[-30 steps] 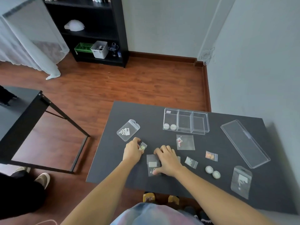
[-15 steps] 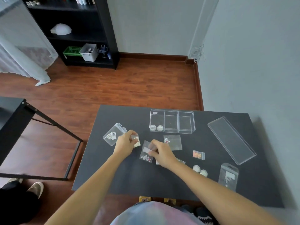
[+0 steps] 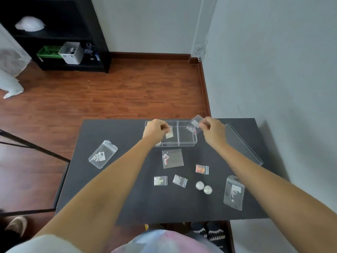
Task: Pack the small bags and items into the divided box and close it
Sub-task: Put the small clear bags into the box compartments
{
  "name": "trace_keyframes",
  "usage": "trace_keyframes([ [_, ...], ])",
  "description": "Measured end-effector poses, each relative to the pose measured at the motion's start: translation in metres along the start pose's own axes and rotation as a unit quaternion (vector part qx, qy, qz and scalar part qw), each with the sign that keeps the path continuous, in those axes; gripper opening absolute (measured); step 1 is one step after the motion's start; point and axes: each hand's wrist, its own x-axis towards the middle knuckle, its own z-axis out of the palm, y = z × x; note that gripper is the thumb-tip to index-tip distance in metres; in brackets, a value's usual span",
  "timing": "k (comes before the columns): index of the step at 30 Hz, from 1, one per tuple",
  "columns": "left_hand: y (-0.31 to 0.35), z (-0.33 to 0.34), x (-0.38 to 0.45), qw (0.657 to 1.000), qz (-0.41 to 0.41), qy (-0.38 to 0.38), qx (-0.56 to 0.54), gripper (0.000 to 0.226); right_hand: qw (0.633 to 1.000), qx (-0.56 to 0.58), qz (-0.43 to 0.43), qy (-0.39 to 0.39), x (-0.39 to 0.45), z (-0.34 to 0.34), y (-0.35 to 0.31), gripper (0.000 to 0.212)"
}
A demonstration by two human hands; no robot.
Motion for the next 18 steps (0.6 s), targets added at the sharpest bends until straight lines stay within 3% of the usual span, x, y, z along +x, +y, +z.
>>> trace_keyframes([
  [10,0.006,0.022,0.026,0.985,-0.044,-0.063,0.154,0.005,0.988,-0.117,-0.04,-0.097,0.029,0.025,0.01,0.015],
  [14,0.002,0.029,0.028,0.965,-0.03,-0.045,0.255,0.005,0.969,-0.187,-0.057,-0.154,0.039,0.036,0.013,0.016],
  [18,-0.002,0.037,0.029,0.944,-0.018,-0.041,0.327,0.01,0.958,-0.218,-0.089,-0.164,0.044,0.041,0.017,0.014],
])
